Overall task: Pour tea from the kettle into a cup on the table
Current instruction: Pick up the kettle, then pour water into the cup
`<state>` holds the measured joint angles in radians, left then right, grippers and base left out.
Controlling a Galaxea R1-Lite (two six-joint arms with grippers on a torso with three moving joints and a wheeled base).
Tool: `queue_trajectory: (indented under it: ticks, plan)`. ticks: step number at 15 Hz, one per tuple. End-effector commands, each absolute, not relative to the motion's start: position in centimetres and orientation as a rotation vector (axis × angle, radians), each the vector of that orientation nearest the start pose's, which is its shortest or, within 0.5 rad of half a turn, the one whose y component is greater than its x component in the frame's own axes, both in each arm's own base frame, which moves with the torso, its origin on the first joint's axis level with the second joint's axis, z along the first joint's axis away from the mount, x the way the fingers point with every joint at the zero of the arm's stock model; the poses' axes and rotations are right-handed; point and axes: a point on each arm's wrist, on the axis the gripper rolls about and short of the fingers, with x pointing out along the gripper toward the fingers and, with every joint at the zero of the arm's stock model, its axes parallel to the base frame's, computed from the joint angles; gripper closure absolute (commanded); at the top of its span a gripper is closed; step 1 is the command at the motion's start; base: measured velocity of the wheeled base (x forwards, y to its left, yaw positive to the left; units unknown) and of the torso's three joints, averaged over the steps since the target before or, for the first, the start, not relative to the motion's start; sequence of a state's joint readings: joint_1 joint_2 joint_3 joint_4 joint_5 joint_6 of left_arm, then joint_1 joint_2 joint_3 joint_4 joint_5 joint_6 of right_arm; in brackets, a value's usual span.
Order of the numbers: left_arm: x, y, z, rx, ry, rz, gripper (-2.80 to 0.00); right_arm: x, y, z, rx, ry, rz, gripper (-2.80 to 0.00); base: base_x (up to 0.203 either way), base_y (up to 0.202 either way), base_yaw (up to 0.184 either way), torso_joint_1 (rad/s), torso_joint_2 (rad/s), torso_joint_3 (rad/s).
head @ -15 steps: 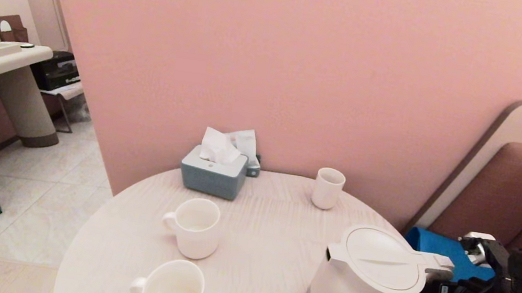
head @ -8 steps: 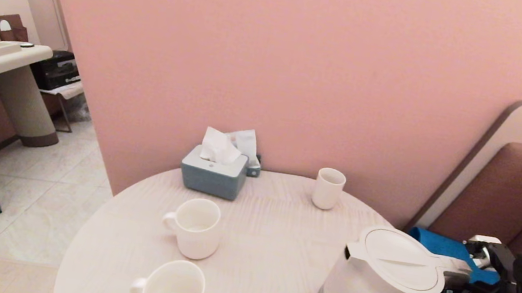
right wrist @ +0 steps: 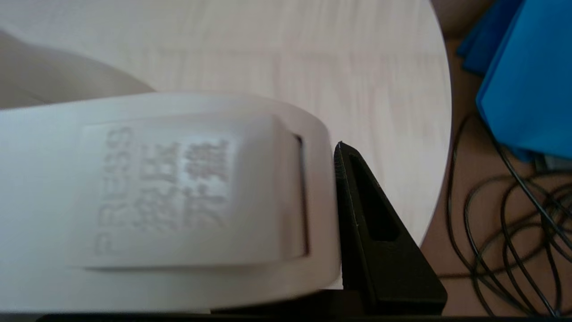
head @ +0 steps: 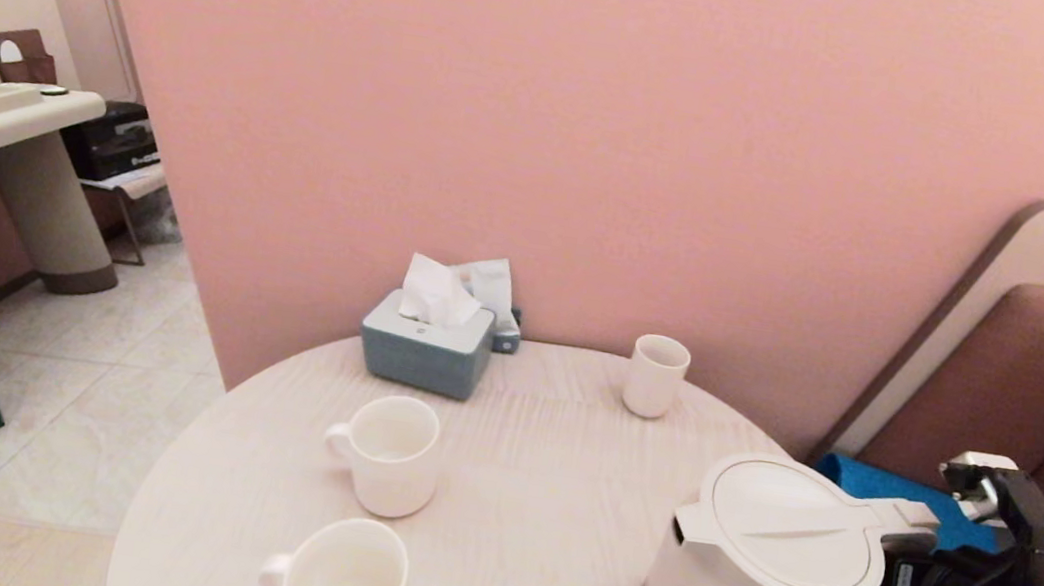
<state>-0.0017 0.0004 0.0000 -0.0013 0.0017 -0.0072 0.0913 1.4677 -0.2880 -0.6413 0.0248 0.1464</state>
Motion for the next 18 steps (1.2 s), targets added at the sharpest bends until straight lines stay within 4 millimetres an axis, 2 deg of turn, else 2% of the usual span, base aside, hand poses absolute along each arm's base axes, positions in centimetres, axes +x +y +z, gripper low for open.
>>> queue_trajectory:
  ticks: [1,4,7,11,15,18]
  plan:
    - [-2.3,0.0,7.6,-0.008,-0.002,0.0,0.0,19.3,1.8,13.1,0.133,0.489,0.068,0.0,0.0,0.0,0.0,0.0,0.0,0.0]
    - [-2.3,0.0,7.6,-0.008,0.0,0.0,0.0,18.9,1.8,15.4,0.136,0.508,0.064,0.0,0.0,0.0,0.0,0.0,0.0,0.0]
    - [-2.3,0.0,7.6,-0.008,-0.001,0.0,0.0,19.8,1.8,17.6,0.134,0.453,0.051,0.0,0.0,0.0,0.0,0.0,0.0,0.0]
    - [-2.3,0.0,7.6,-0.008,0.0,0.0,0.0,20.5,2.5,21.8,0.121,0.411,0.052,0.0,0.0,0.0,0.0,0.0,0.0,0.0]
    - [-2.3,0.0,7.6,-0.008,0.0,0.0,0.0,21.4,5.6,24.9,0.066,0.379,0.067,0.0,0.0,0.0,0.0,0.0,0.0,0.0]
    - [-2.3,0.0,7.6,-0.008,0.0,0.0,0.0,22.8,8.1,25.4,0.028,0.379,0.071,0.0,0.0,0.0,0.0,0.0,0.0,0.0]
